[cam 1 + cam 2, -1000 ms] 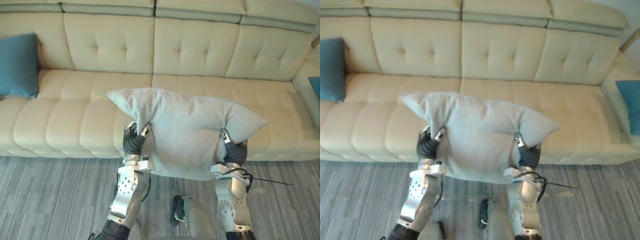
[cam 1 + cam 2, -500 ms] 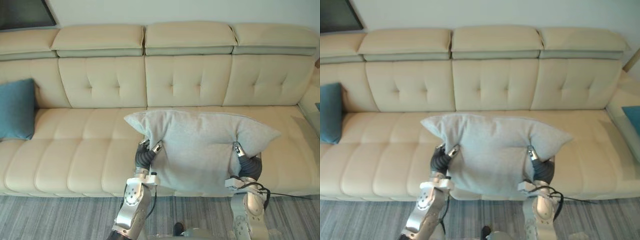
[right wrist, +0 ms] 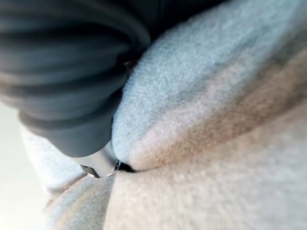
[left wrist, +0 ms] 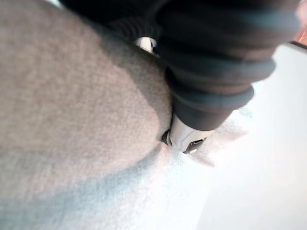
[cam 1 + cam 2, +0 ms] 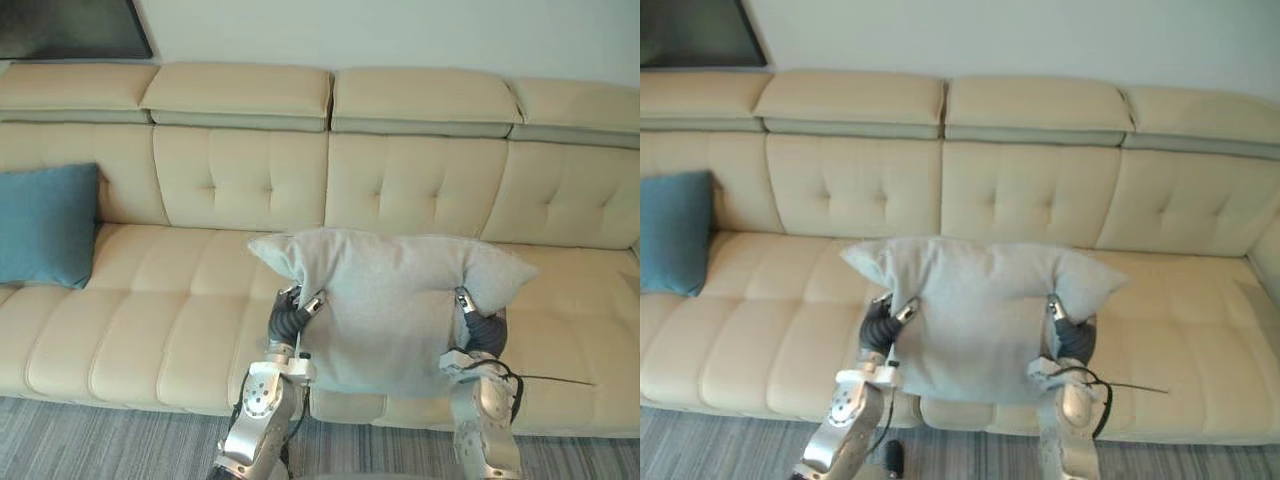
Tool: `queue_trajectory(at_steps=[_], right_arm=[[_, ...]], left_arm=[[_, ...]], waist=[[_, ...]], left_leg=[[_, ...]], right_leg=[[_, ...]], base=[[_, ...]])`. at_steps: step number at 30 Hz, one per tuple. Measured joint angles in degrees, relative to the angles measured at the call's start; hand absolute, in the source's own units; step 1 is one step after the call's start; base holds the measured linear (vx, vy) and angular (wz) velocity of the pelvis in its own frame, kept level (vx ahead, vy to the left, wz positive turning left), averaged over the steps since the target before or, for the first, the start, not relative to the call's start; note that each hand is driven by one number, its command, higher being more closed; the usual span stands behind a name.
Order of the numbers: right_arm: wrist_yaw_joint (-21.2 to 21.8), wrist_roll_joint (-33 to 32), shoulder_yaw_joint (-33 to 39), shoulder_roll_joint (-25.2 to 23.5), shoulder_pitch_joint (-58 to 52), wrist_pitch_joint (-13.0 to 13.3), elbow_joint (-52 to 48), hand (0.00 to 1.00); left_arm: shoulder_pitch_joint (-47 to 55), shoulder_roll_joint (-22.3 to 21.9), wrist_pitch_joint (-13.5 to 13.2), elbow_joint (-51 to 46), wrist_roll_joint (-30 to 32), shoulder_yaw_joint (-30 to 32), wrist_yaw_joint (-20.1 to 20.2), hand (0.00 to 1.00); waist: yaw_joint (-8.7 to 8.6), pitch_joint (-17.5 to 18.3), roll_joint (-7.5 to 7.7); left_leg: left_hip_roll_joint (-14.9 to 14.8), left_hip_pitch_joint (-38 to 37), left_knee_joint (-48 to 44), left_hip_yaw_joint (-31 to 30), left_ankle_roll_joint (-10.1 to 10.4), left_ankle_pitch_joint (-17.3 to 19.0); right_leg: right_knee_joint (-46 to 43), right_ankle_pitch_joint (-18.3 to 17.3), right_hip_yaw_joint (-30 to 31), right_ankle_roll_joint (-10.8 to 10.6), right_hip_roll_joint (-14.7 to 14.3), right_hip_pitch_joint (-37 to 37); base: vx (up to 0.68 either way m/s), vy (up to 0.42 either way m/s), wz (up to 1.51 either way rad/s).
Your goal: Pick up cushions and gather them together orderly.
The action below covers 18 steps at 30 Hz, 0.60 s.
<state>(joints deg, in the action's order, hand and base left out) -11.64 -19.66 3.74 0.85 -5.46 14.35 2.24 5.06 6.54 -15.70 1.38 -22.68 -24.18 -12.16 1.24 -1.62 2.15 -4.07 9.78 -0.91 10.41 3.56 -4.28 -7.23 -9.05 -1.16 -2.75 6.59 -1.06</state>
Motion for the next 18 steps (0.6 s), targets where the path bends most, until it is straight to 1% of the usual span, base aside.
queue_trajectory(at_steps=[2, 4, 5, 8, 10, 12, 13, 14, 16, 17, 18], right_arm=[[-0.35, 0.90, 0.00, 0.75, 2.60, -0.01, 1.49, 1.00], [-1.21, 1.73, -0.75, 2.20, 6.37, -0.01, 1.90, 1.00], [-2.14, 1.90, -1.25, 2.80, 9.01, 0.01, 1.91, 1.00], [-4.51, 3.72, -1.80, 3.55, 15.42, 0.05, 1.91, 1.00], [-6.25, 4.07, -2.26, 3.69, 20.76, 0.05, 1.90, 1.00], [-8.43, 5.70, -2.33, 3.80, 26.52, 0.06, 1.90, 1.00], [-9.57, 6.19, -2.24, 4.13, 29.79, 0.08, 1.88, 1.00], [-10.14, 6.20, -2.13, 4.45, 31.52, 0.06, 1.92, 1.00], [-12.34, 6.33, -2.01, 5.57, 38.75, 0.01, 3.07, 1.00], [-12.84, 6.38, -1.92, 5.99, 40.83, 0.00, 3.75, 1.00], [-13.55, 6.83, -1.54, 6.34, 43.76, -0.05, 4.79, 1.00]], left_arm=[[-0.82, 0.21, -0.05, 0.02, 0.06, 0.03, -0.45, 1.00], [-2.95, 0.82, -0.09, 0.17, 0.10, 0.51, -1.78, 1.00], [-4.97, 1.03, -0.13, 0.50, 0.10, 1.05, -2.59, 1.00], [-10.32, 0.96, -0.22, 0.55, 0.13, 2.60, -5.20, 1.00], [-15.05, 0.57, -0.30, 0.55, 0.37, 4.55, -7.53, 1.00], [-21.05, 0.56, -0.60, 0.55, 1.79, 6.37, -10.39, 1.00], [-24.90, 0.84, -1.70, 1.18, 2.36, 7.05, -11.75, 1.00], [-27.26, 1.06, -2.36, 2.12, 2.42, 7.22, -12.50, 1.00], [-36.45, 2.21, -3.69, 6.51, 2.46, 8.65, -15.29, 1.00], [-38.89, 2.53, -3.75, 7.93, 2.46, 9.02, -15.87, 1.00], [-42.29, 3.10, -3.86, 9.91, 2.46, 9.28, -16.77, 1.00]], waist=[[0.00, -0.02, -0.04], [0.10, -0.16, -0.23], [0.14, -0.38, -0.58], [0.13, -1.16, -1.61], [0.36, -1.93, -2.69], [1.18, -2.43, -3.59], [1.92, -2.53, -3.83], [2.29, -2.68, -4.06], [2.71, -2.92, -4.45], [2.79, -2.95, -4.50], [2.97, -3.07, -4.71]], left_leg=[[-0.25, 0.10, 2.36, -0.04, -0.02, -1.76], [-0.64, 0.45, 5.34, 0.01, 0.16, -3.87], [-0.82, 1.25, 6.58, 0.04, 0.15, -4.97], [-1.74, 4.87, 6.76, 0.06, 0.07, -6.44], [-2.27, 7.23, 6.76, -0.01, 0.00, -7.38], [-2.73, 10.08, 6.76, -0.08, 0.60, -7.86], [-3.34, 12.02, 6.76, -0.16, 0.69, -7.91], [-3.37, 13.00, 6.76, -0.39, 0.79, -7.98], [-3.48, 16.75, 6.76, -1.64, 1.12, -8.22], [-3.49, 17.72, 6.76, -1.69, 1.29, -8.54], [-3.51, 18.97, 6.76, -1.81, 1.25, -9.75]], right_leg=[[0.32, 0.55, 0.55, 0.32, -0.54, -1.36], [0.65, 0.99, 1.83, 0.22, -1.18, -3.33], [0.73, 1.15, 2.23, -0.05, -1.46, -4.57], [0.55, 2.59, 2.45, -0.66, -2.50, -8.57], [-0.03, 3.33, 2.43, -0.95, -2.99, -11.15], [-1.84, 3.43, 2.20, -1.14, -3.35, -14.94], [-2.69, 3.52, 2.12, -1.29, -3.49, -17.28], [-2.73, 3.67, 1.99, -1.47, -3.61, -18.12], [-3.78, 3.99, 1.38, -1.55, -3.58, -22.01], [-4.35, 4.00, 1.36, -1.58, -3.54, -23.15], [-5.16, 3.98, 1.37, -1.64, -3.54, -24.70]], base=[[-0.07, 0.001, -0.12], [-0.14, -0.013, -0.23], [-0.15, -0.005, -0.20], [-0.18, 0.001, -0.11], [-0.18, -0.001, -0.04], [-0.16, -0.007, -0.07], [-0.11, -0.015, -0.04], [-0.10, -0.013, 0.03], [-0.08, -0.003, 0.11], [-0.06, 0.005, 0.07], [-0.03, 0.004, 0.02]])
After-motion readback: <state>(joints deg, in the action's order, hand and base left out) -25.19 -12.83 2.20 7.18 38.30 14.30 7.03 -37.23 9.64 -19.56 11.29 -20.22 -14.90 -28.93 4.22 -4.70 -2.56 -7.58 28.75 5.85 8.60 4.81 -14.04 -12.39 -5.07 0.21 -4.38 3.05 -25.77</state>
